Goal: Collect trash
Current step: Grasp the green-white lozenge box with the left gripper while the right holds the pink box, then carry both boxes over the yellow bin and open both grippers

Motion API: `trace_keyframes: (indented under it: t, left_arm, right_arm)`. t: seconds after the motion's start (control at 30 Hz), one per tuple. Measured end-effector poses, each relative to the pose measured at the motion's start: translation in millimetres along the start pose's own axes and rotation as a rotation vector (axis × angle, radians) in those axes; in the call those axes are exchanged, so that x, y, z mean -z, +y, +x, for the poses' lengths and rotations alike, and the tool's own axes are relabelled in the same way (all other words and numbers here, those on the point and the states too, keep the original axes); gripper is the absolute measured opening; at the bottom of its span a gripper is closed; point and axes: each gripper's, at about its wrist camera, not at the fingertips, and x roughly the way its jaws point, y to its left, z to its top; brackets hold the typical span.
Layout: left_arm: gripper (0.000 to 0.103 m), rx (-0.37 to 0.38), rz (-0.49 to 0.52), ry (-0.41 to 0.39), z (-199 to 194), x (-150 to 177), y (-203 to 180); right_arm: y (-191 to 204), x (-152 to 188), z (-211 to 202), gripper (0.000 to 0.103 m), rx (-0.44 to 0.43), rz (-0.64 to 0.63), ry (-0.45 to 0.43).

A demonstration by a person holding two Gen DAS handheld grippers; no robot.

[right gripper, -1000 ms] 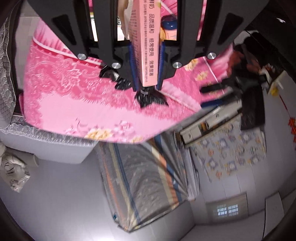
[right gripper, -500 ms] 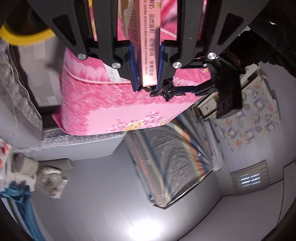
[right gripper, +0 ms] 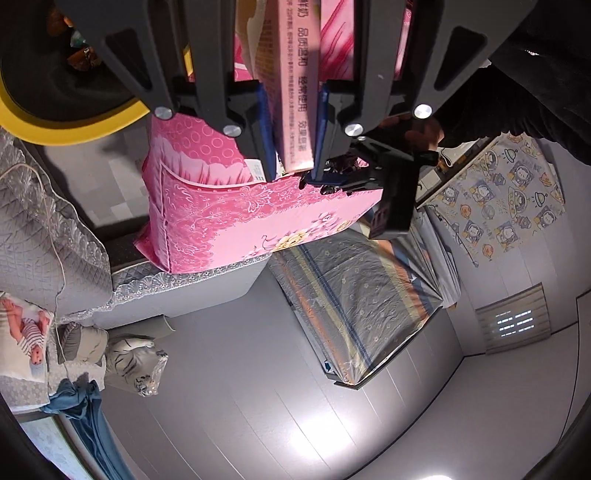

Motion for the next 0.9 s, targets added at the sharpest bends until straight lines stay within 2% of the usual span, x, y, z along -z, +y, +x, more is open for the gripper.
trace_keyframes:
  t: [0.23, 0.3, 0.43, 0.53, 0.57, 0.6, 0.77, 0.9]
  left_arm:
    - [0.093, -0.013, 0.005, 0.06, 15.7, -5.1, 0.9]
    - [0.087, -0.024, 0.011, 0.08, 19.6, -4.7, 1.3]
    - [0.084, -0.038, 0.003, 0.121, 28.2, -6.2, 5.0]
    - [0.073, -0.041, 0.0, 0.149, 34.4, -5.9, 5.7]
    - [0.064, -0.043, 0.001, 0.159, 36.6, -5.1, 5.0]
    - [0.064, -0.041, 0.0, 0.164, 37.6, -4.7, 5.1]
    - [0.063, -0.025, -0.026, 0.108, 22.4, -3.5, 9.9]
    - [0.062, -0.032, -0.045, 0.023, -12.5, -5.9, 3.4]
  right_arm:
    - [-9.5, 6.7, -7.0, 0.018, 0.001, 0.033, -0.015]
    - [-12.6, 8.6, -9.5, 0.018, 0.005, 0.042, -0.017]
    - [-13.0, 10.8, -14.8, 0.018, 0.013, 0.051, -0.024]
    - [-11.6, 11.9, -17.7, 0.018, 0.017, 0.056, -0.031]
    - [-11.3, 12.2, -18.5, 0.018, 0.018, 0.056, -0.033]
    - [-10.8, 12.1, -19.1, 0.018, 0.019, 0.056, -0.033]
    - [-6.7, 11.1, -22.1, 0.018, 0.025, 0.051, -0.036]
    - [-1.8, 7.7, -24.8, 0.018, 0.022, 0.038, -0.038]
